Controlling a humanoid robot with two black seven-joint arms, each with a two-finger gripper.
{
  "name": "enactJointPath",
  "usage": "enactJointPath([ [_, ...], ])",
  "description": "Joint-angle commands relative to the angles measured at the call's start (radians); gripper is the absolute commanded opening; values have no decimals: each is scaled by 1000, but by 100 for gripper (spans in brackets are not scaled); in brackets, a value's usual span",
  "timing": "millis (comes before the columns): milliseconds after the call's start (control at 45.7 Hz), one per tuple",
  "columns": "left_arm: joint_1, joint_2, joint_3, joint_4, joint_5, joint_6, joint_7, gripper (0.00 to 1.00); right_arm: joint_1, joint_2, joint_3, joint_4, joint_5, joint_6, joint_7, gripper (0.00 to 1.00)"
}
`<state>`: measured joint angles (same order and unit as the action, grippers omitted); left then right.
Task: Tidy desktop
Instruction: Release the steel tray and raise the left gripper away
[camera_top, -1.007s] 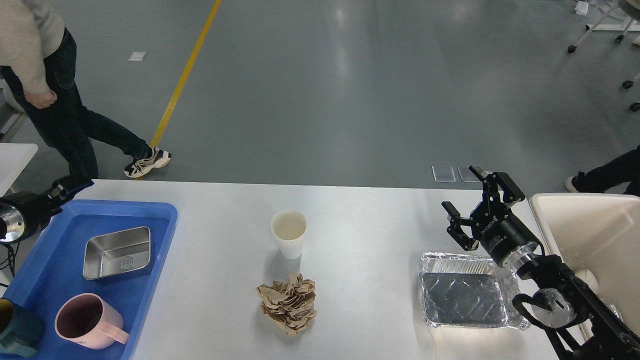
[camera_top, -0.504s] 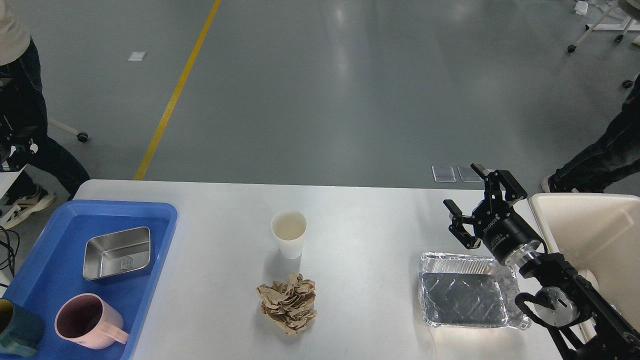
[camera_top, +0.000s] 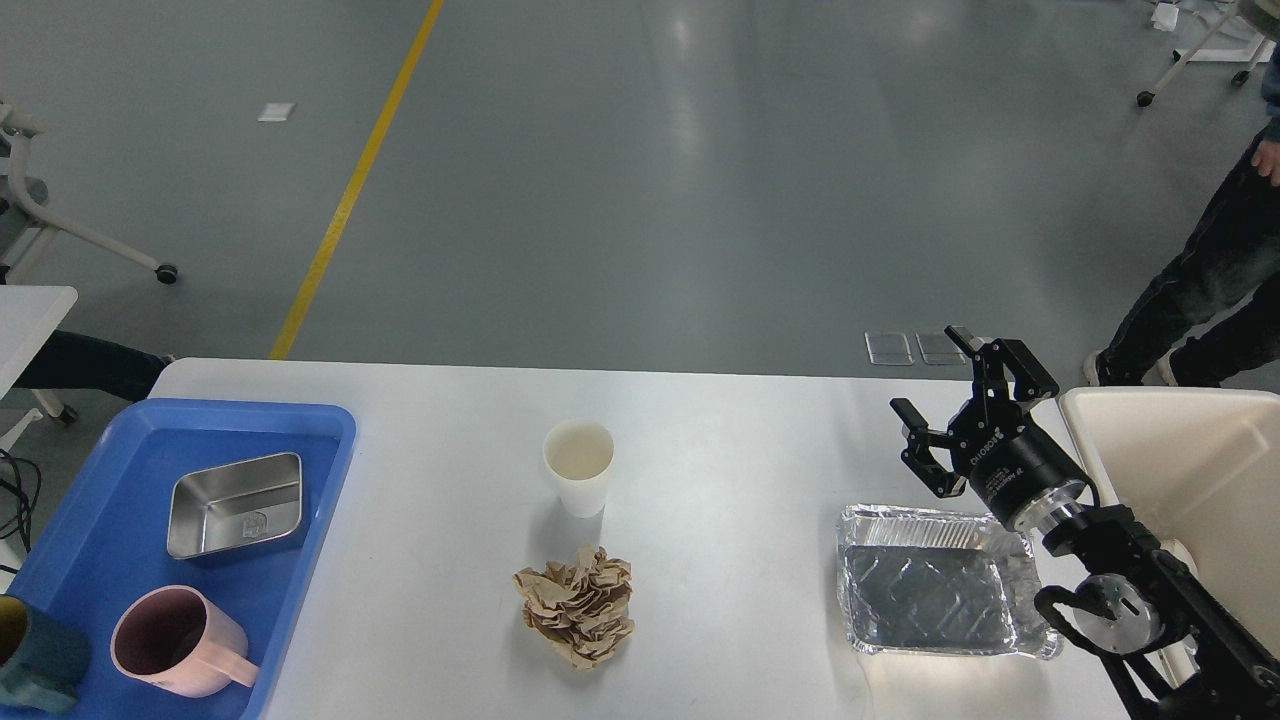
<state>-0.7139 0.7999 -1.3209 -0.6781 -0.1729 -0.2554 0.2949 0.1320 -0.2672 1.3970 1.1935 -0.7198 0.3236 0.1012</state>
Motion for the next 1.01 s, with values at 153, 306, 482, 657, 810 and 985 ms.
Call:
enactJointPath([
  [153,-156,-120,-222,258,-34,-22,153,97,3,25,-24,0,-1,-1,0,100],
  [306,-122,-223,-202,256,-27,-22,138,97,5,32,-27,0,-4,-12,0,100],
  [482,10,-326,-189,123,-25,-59,6,97,0,20,-27,31,-20,-20,0,100],
  [657,171,-393,-172,-156,27,-56,-187,97,0,-6,-27,41,-21,-29,0,100],
  [810,260,-449,-149,-238,58,-30,-200,98,1,-21,-27,57,-21,-29,0,100],
  [985,320,-528,-80,-238,67,-25,-250,98,5,-46,-27,61,-21,-34,0,100],
])
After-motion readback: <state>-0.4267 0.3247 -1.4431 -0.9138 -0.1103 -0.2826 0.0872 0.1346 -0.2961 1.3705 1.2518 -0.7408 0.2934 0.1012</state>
